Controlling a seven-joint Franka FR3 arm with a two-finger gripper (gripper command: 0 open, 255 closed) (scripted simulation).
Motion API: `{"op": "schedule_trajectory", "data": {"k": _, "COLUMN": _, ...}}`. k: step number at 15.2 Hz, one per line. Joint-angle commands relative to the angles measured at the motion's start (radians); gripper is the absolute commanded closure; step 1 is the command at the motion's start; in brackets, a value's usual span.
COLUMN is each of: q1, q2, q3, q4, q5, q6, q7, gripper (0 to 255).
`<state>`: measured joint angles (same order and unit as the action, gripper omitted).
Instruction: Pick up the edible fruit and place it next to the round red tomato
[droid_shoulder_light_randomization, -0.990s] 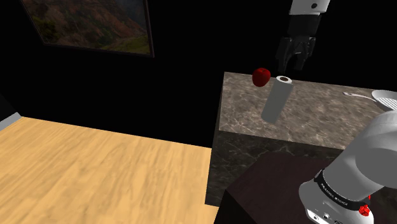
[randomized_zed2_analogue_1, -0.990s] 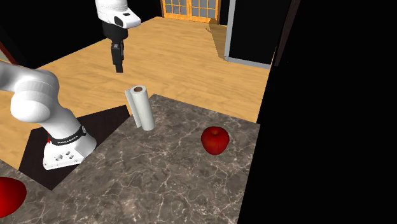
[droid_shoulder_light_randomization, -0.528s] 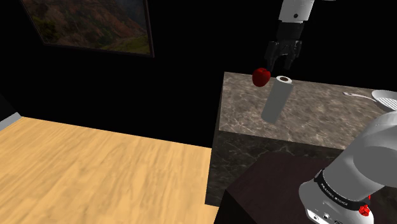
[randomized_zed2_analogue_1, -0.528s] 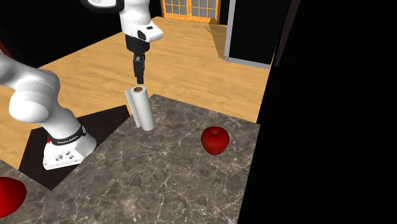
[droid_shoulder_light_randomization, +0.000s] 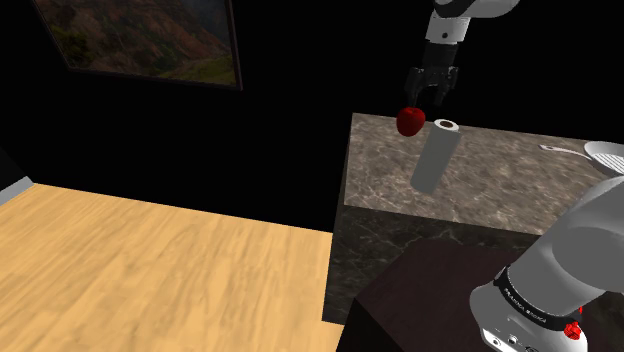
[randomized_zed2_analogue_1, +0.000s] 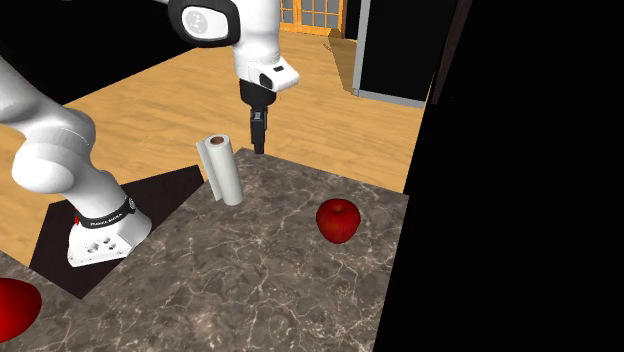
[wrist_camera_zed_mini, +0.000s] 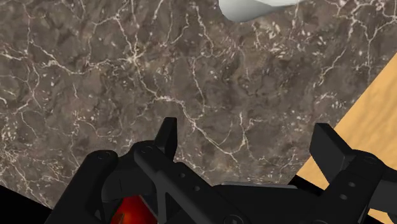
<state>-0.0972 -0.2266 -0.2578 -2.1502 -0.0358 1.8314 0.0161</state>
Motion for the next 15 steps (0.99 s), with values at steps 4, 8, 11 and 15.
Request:
{"op": "schedule_trajectory", "data": {"k": 4, "q1": -0.029, "q2": 0.156, "q3": -0.048, "q4": 0.118, "q5": 0.024, "q6": 0.063, "q7": -0.034, "gripper": 0}}
{"op": "schedule_trajectory", "data": {"k": 8, "q1": -0.058, "q2": 0.287, "q3": -0.079, "q4": 0.230, "q5": 0.060, "q6": 0.097, "q7": -0.063, "gripper": 0}}
{"op": "schedule_trajectory", "data": {"k": 11, "q1": -0.085, "q2": 0.387, "q3": -0.097, "q4": 0.326, "q5": 0.094, "q6": 0.112, "q7": -0.084, "gripper": 0}}
{"op": "schedule_trajectory", "data": {"k": 15, "q1": -0.132, "q2": 0.525, "q3": -0.113, "q4": 0.472, "q5": 0.145, "q6": 0.116, "q7": -0.109, "gripper": 0}}
